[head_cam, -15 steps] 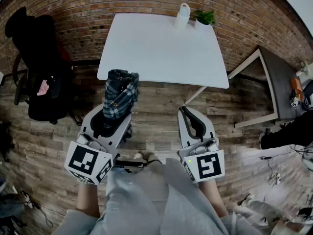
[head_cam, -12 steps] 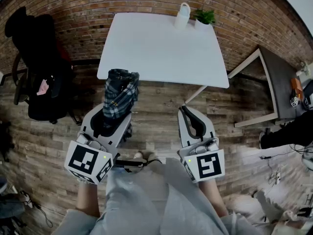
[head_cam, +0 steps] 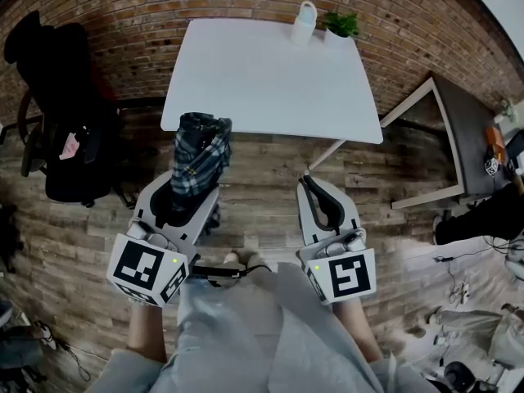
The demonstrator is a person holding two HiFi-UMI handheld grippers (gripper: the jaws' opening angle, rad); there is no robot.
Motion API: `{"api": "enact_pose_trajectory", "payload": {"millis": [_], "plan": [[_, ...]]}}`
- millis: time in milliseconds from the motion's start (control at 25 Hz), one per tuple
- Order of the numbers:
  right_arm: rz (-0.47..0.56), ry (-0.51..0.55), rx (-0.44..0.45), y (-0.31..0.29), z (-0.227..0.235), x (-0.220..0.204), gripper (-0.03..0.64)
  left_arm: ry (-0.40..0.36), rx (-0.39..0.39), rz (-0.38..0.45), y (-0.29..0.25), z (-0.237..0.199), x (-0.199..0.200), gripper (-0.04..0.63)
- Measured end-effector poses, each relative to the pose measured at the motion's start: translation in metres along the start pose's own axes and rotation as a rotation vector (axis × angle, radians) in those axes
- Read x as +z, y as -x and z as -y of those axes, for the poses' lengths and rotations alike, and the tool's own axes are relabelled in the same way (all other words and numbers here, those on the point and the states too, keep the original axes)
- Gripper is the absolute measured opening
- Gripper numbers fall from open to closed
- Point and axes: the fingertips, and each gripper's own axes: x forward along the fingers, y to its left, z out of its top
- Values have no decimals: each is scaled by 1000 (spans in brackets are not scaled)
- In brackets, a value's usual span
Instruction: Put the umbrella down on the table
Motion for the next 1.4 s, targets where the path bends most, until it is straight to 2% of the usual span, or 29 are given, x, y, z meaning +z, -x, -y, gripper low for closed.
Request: {"api": "enact_pose_trajectory", "payload": {"millis": [320, 520, 760, 960, 1400], "plan": [[0, 1, 2, -1, -1, -1, 52, 2, 0, 3, -1, 0, -1, 232], [34, -27, -27, -14, -20, 17, 52, 7, -10, 14, 15, -25, 4, 232], [50, -15, -46, -16, -23, 21, 52, -4, -11, 40, 21, -31, 9, 232], [14, 7, -55, -16, -37, 23, 52, -5, -20, 53, 31, -44, 14, 232], [16, 14, -89, -11, -29, 15, 52, -19, -22, 79, 29, -46, 16, 232]]}}
